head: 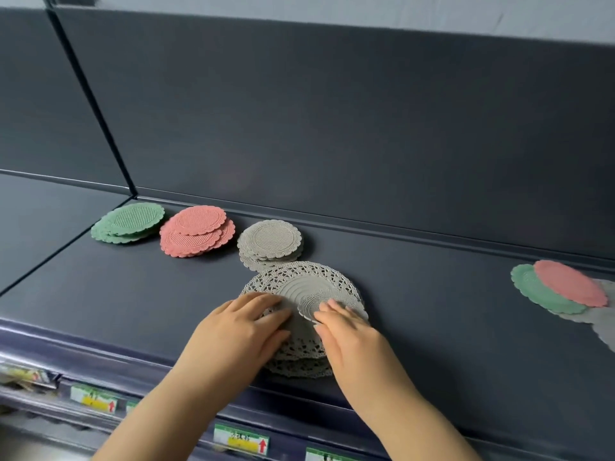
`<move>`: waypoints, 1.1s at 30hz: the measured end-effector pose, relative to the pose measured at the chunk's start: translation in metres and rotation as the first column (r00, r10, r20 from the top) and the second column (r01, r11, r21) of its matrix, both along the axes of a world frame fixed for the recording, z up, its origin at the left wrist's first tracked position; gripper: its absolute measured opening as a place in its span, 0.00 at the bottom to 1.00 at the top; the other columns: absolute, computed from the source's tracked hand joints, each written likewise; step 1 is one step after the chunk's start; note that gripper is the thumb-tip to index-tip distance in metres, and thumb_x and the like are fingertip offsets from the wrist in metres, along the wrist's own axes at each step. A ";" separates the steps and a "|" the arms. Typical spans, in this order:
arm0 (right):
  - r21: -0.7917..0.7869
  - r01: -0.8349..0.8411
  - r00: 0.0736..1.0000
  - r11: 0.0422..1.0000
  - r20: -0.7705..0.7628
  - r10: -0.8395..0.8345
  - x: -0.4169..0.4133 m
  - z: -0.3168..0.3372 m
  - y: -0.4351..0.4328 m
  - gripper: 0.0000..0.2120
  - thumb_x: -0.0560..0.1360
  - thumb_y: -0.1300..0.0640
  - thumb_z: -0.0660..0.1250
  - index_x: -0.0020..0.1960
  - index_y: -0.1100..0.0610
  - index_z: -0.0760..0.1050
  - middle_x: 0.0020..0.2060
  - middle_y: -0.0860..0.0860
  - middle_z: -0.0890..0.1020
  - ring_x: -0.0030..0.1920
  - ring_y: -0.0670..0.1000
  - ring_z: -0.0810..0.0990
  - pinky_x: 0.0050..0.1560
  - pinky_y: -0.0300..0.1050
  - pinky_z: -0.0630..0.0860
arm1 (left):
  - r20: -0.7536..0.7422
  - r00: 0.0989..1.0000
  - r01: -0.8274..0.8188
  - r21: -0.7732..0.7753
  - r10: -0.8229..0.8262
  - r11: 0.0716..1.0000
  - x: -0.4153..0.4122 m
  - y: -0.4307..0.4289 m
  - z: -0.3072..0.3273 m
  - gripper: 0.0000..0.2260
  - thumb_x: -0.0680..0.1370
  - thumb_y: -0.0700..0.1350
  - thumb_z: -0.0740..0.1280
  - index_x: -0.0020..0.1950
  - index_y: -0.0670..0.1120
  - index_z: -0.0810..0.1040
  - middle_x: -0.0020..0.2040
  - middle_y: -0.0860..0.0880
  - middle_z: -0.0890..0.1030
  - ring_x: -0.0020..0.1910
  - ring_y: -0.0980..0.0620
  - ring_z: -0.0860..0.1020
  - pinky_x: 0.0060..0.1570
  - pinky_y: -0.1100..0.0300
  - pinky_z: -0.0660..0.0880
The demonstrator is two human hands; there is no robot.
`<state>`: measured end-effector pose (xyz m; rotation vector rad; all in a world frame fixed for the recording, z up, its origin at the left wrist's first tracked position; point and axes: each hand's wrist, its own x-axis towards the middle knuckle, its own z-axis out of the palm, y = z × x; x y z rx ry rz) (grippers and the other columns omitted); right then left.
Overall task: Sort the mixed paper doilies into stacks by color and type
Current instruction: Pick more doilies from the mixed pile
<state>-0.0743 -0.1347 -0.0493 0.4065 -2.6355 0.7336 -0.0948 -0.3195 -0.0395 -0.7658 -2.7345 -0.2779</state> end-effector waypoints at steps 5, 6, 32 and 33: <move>0.048 -0.020 0.999 0.999 -0.048 0.022 -0.001 0.003 0.002 0.11 0.64 0.67 0.74 0.46 0.63 0.81 0.46 0.58 0.84 0.51 0.55 0.82 0.53 0.53 0.74 | 0.010 0.996 -0.089 -0.044 0.089 0.995 0.010 0.009 0.007 0.18 0.75 0.53 0.56 0.51 0.50 0.83 0.52 0.52 0.82 0.50 0.51 0.81 0.49 0.56 0.77; 0.044 -0.019 0.999 0.999 -0.042 0.021 0.000 0.002 0.001 0.12 0.63 0.68 0.75 0.46 0.64 0.82 0.46 0.58 0.84 0.51 0.55 0.82 0.53 0.53 0.74 | 0.013 0.996 -0.090 -0.061 0.091 0.994 0.010 0.009 0.009 0.18 0.75 0.53 0.56 0.51 0.50 0.83 0.52 0.52 0.82 0.50 0.51 0.81 0.49 0.56 0.77; 0.457 0.010 0.892 0.890 0.397 -0.214 -0.154 0.010 -0.134 0.31 0.77 0.38 0.48 0.74 0.54 0.50 0.75 0.54 0.49 0.74 0.54 0.45 0.72 0.51 0.44 | -0.068 0.997 0.035 -0.013 -0.036 0.999 -0.100 -0.150 0.031 0.16 0.75 0.52 0.57 0.54 0.49 0.81 0.52 0.51 0.82 0.52 0.49 0.80 0.45 0.55 0.78; 0.436 0.044 0.890 0.899 0.391 -0.233 -0.153 0.009 -0.136 0.31 0.77 0.37 0.47 0.74 0.54 0.50 0.75 0.54 0.49 0.74 0.54 0.45 0.72 0.51 0.43 | -0.061 0.997 0.048 -0.009 -0.049 0.999 -0.106 -0.154 0.031 0.13 0.75 0.51 0.61 0.53 0.50 0.82 0.52 0.51 0.82 0.52 0.49 0.80 0.44 0.55 0.78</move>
